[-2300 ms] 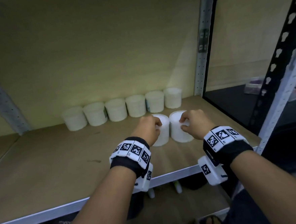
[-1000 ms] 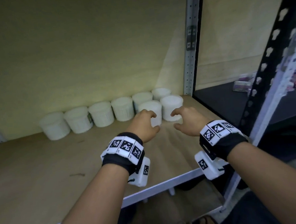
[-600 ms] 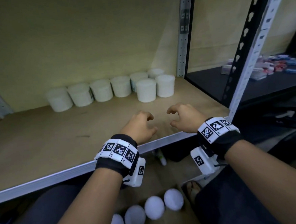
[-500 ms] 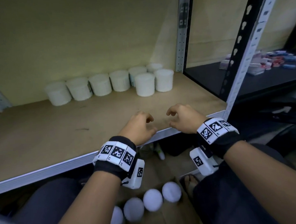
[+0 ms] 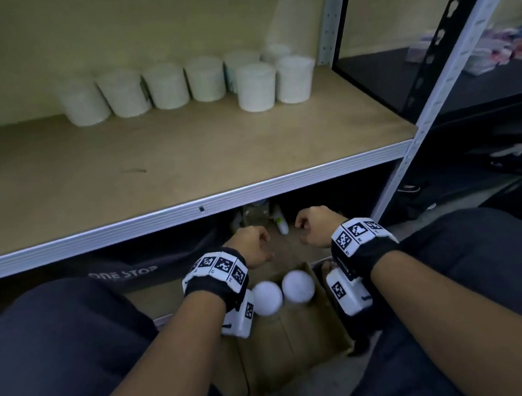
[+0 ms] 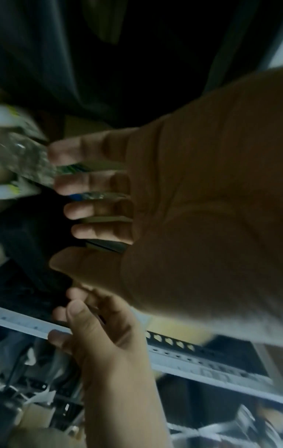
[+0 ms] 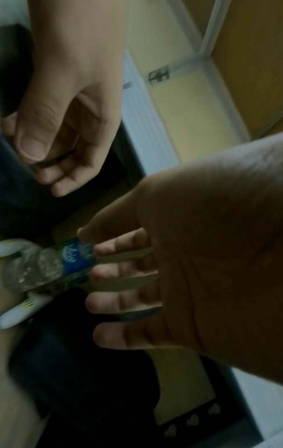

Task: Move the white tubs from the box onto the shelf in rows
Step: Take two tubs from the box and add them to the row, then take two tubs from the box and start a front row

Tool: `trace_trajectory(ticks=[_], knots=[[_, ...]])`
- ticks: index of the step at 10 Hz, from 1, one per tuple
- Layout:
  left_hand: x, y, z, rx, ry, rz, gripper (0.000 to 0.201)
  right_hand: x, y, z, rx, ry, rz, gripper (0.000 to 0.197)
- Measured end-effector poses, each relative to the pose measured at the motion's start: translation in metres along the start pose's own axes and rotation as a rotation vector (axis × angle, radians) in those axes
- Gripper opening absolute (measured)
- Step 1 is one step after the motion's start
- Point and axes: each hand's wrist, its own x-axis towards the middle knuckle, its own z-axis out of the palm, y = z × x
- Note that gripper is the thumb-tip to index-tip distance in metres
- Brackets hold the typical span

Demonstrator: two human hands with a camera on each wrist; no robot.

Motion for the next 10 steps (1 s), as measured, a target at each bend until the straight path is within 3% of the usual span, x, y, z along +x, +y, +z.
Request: trace_trajectory(ticks=[2,4,6,7,8,9,10], knots=[[0.033,-0.024,0.055,0.008,-0.094,-0.121,0.042,0.032,0.015,0.063,-0.059,-0.114,0.069,0.035],[0.065,-0.055,0.120,0.050,-0.201,-0.201,0.080,0.054,0.044,0.126,-0.184,-0.230,0.099,0.063],[0.081,-0.077,0.154,0.060,-0.234,-0.317,0.053,0.079,0.047,0.173,-0.180,-0.328,0.108,0.063],[0.087,-0.093,0.172,0.106,-0.236,-0.321,0.077,0.097,0.053,0.195,-0.196,-0.384,0.118,0.056],[0.087,-0.096,0.185,0.165,-0.194,-0.272,0.091,0.104,0.058,0.212,-0.226,-0.350,0.102,0.060],[0.091,-0.098,0.200,0.216,-0.136,-0.257,0.099,0.098,0.056,0.216,-0.252,-0.317,0.077,0.067],[0.090,-0.093,0.210,0.279,-0.081,-0.266,0.095,0.094,0.056,0.215,-0.370,-0.264,0.023,0.072]])
